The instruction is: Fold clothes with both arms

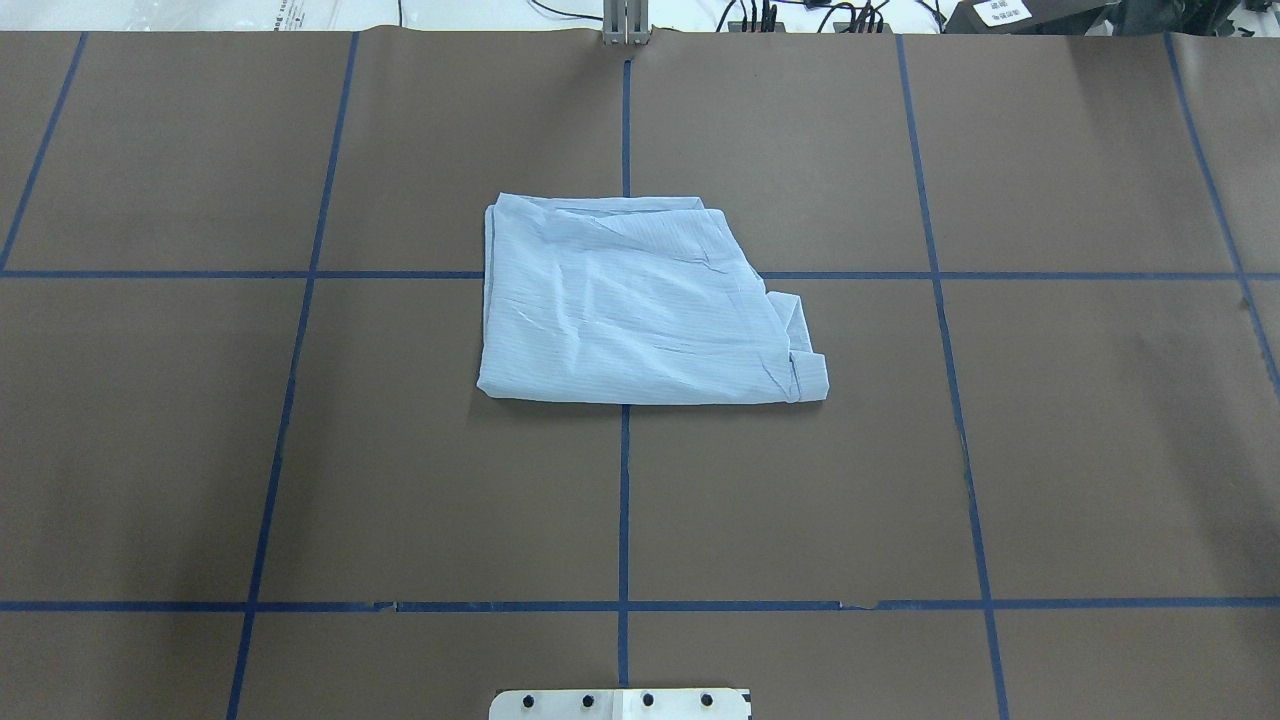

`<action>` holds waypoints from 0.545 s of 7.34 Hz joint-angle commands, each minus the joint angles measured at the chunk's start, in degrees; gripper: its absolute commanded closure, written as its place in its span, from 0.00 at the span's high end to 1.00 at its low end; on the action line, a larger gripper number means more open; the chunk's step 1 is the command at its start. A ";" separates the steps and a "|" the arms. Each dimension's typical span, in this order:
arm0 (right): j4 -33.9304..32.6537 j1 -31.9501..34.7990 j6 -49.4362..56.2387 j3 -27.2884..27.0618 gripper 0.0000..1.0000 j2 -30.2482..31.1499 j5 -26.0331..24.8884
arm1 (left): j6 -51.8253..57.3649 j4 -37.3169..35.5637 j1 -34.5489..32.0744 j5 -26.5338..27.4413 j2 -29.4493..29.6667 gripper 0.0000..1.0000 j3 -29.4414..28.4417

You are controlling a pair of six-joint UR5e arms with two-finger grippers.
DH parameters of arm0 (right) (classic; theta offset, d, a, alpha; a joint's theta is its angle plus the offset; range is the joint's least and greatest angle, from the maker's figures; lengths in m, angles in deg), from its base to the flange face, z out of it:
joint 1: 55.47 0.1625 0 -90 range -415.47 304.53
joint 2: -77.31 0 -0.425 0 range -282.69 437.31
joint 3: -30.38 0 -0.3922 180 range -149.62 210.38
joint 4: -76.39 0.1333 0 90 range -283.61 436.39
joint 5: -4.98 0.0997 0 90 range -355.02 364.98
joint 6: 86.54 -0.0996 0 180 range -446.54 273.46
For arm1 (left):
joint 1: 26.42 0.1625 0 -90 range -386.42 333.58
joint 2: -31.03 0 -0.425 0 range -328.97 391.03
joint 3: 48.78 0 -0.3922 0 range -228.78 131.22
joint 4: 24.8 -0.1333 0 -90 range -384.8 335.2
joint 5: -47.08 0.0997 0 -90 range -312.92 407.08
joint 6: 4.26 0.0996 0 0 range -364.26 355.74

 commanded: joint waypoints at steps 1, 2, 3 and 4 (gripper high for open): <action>-0.37 -0.05 -0.27 0.20 1.00 -0.43 0.11 | -0.10 -0.07 -0.12 0.32 0.43 1.00 0.49; -0.29 -0.05 -0.18 0.21 1.00 -0.35 0.11 | -0.02 -0.33 -0.12 -0.20 0.18 1.00 0.58; 0.06 -0.05 -0.53 0.82 1.00 -0.35 -0.15 | -0.02 0.10 -0.21 -0.29 -0.26 1.00 0.93; 0.15 -0.05 -0.79 0.82 1.00 -0.26 -0.24 | 0.07 0.36 -0.12 0.05 -0.27 1.00 1.02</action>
